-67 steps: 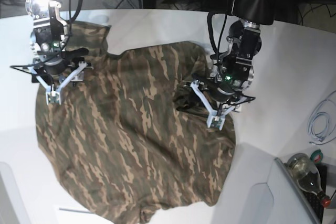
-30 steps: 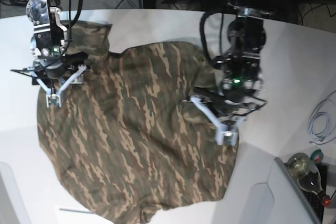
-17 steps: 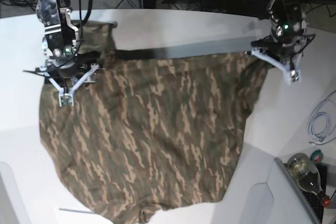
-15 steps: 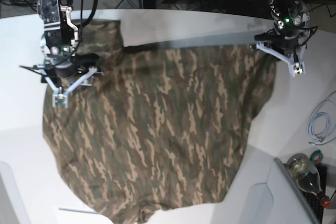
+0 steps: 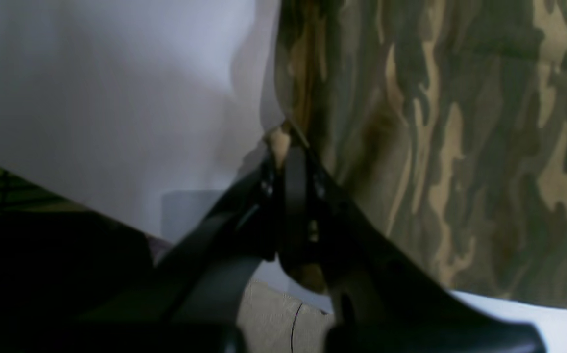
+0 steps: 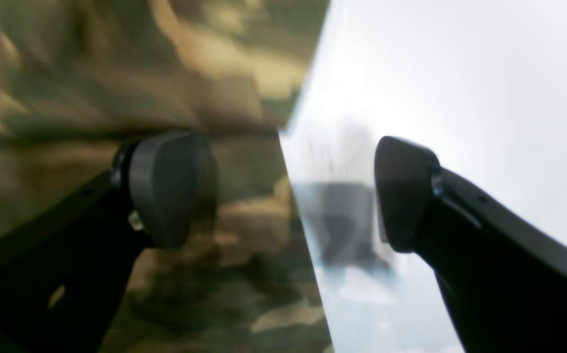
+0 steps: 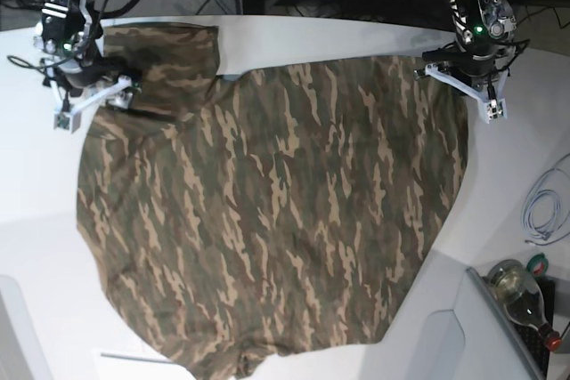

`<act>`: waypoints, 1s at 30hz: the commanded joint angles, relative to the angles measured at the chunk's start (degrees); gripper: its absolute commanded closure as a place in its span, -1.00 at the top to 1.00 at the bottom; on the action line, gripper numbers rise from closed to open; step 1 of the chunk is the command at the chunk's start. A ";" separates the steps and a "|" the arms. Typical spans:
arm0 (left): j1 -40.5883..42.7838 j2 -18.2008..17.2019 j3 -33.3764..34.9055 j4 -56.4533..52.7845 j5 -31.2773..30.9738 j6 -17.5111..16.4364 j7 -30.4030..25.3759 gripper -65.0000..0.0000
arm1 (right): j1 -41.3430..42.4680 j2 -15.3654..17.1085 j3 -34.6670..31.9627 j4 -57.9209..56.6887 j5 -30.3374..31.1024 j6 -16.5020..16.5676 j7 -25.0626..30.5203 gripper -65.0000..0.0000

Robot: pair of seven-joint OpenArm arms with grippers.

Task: Layout the t-shirt on the table in an organized manner, then fold the t-shirt properly
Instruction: 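Pull the grasped fold outward with the left gripper to open the shirt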

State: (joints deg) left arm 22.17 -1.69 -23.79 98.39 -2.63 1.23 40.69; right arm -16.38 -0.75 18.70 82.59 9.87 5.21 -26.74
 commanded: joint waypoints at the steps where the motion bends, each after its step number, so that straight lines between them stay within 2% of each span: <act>1: -0.06 -0.46 -0.25 1.08 0.30 0.13 -0.99 -1.00 | 0.51 0.18 -0.28 -0.17 0.90 1.07 0.06 0.58; 5: -0.06 -0.46 0.01 1.00 0.30 0.13 -0.99 -1.00 | 0.43 0.18 -1.51 -2.81 0.81 1.42 -1.08 0.47; 7: -0.06 -0.46 0.10 1.00 0.30 0.13 -0.99 -1.00 | -0.63 0.18 -2.74 -2.02 0.81 2.13 -2.58 0.13; 12: -1.03 -0.46 0.19 1.00 0.74 0.13 -0.99 -1.00 | -2.30 0.09 -3.71 4.40 0.81 4.50 -6.53 -0.97; 19: -1.29 -0.72 -0.16 5.65 0.83 0.13 -0.91 -1.00 | -9.33 1.50 -3.36 26.03 0.90 4.41 -12.07 -1.00; 21: -1.47 -0.81 0.19 6.80 0.83 0.13 -0.82 -1.00 | -10.21 1.68 -3.45 29.19 0.90 4.41 -12.95 -1.00; 24: -5.25 -1.51 2.47 6.80 1.18 0.13 -0.38 -1.00 | -8.63 2.20 -3.53 29.90 0.81 4.41 -12.86 -1.00; 27: -10.97 -2.83 8.45 6.71 5.14 0.13 3.66 -1.00 | -4.23 5.63 -3.71 28.14 0.81 4.06 -12.95 -1.00; 30: -18.97 -2.92 13.99 2.31 9.62 0.13 6.57 -1.00 | 4.12 8.53 -3.80 21.63 0.81 4.33 -13.83 -1.00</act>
State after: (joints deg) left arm 3.27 -4.27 -9.47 99.83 6.81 1.21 47.70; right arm -12.47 7.38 14.76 102.89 10.66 9.74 -41.34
